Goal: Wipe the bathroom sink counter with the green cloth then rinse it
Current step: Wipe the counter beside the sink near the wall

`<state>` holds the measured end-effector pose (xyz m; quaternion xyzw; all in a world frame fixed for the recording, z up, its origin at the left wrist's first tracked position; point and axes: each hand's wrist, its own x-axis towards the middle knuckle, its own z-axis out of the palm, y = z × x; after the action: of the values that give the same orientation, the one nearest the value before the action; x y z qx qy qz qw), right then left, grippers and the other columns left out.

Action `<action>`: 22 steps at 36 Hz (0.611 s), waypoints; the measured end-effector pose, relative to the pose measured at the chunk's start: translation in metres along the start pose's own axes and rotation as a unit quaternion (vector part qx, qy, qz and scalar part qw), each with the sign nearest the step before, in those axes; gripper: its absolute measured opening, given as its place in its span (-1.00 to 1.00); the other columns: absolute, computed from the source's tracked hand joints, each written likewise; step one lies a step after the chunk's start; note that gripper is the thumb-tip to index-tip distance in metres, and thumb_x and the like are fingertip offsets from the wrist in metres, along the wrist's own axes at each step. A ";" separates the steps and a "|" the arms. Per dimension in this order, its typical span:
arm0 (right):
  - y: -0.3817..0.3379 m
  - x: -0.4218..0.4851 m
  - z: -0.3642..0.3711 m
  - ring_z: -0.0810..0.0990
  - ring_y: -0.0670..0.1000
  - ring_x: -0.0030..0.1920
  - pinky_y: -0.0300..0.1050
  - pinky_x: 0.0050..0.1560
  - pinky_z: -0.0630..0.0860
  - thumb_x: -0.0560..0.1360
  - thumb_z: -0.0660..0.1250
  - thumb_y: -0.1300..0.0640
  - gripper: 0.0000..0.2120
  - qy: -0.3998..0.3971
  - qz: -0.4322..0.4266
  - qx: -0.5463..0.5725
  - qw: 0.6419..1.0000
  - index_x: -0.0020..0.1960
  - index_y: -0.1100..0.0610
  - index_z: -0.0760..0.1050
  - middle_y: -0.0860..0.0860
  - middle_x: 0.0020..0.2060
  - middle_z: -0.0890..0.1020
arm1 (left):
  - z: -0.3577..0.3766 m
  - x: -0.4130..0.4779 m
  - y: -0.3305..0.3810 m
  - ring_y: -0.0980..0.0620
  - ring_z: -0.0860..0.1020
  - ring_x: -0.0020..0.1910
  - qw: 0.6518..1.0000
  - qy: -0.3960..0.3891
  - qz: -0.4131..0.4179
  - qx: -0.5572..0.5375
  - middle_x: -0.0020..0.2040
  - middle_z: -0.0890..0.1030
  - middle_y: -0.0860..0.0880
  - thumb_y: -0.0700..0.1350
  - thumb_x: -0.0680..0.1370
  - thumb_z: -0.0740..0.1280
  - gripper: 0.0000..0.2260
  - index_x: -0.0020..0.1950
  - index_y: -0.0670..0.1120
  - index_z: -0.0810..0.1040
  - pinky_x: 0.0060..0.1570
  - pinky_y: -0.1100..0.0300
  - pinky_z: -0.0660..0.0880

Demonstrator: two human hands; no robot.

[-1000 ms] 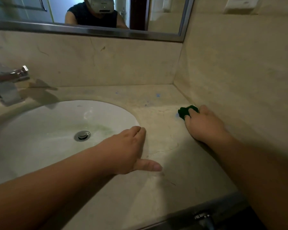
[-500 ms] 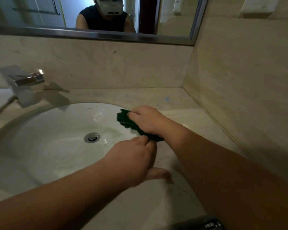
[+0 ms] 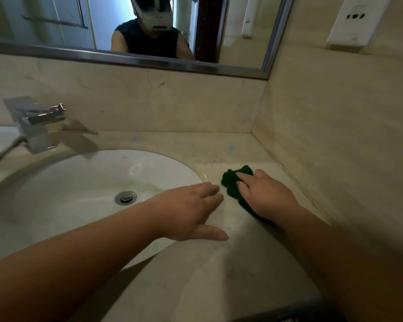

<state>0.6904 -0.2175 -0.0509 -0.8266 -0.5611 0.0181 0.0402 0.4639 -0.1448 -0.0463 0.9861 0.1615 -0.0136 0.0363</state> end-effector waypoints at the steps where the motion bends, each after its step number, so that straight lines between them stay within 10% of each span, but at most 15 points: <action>1: 0.005 0.007 0.000 0.59 0.16 0.05 0.06 0.08 0.56 0.73 -0.05 -0.12 -0.54 0.009 0.007 -0.005 1.000 0.57 -0.08 0.30 0.14 0.24 0.47 | 0.001 0.002 -0.003 -0.03 0.11 0.67 1.000 -0.004 0.002 -0.013 0.72 0.11 -0.06 0.53 0.56 0.09 -0.09 0.72 -0.03 0.10 0.61 0.05 0.16; 10: 0.056 0.105 -0.009 0.52 0.26 0.22 0.09 0.22 0.55 0.73 0.07 0.04 -0.58 -0.023 0.120 -0.027 0.992 0.48 0.22 0.44 0.24 0.34 0.51 | 0.011 0.010 -0.035 0.11 0.16 0.64 0.998 0.023 0.038 -0.053 0.70 0.15 0.13 0.50 0.56 0.16 -0.21 0.70 0.17 0.14 0.56 0.07 0.28; 16: 0.040 0.151 -0.009 0.44 0.28 0.39 0.05 0.35 0.44 0.75 -0.05 -0.03 -0.50 -0.028 0.048 -0.007 0.998 0.57 0.16 0.34 0.18 0.56 0.38 | 0.017 0.010 -0.037 0.10 0.22 0.62 0.995 0.050 0.051 -0.063 0.69 0.18 0.11 0.48 0.57 0.17 -0.24 0.69 0.15 0.18 0.51 0.09 0.35; 22: -0.030 0.126 -0.010 0.52 0.27 0.24 0.08 0.22 0.52 0.74 0.04 -0.11 -0.55 0.003 -0.060 0.006 0.998 0.53 0.00 0.42 0.24 0.33 0.49 | 0.023 0.010 -0.038 0.06 0.27 0.61 0.994 0.067 0.055 -0.067 0.68 0.22 0.08 0.46 0.58 0.17 -0.25 0.69 0.12 0.22 0.46 0.08 0.41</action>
<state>0.7097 -0.0893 -0.0361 -0.7911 -0.6096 0.0166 0.0473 0.4612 -0.1071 -0.0719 0.9876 0.1097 0.0654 0.0918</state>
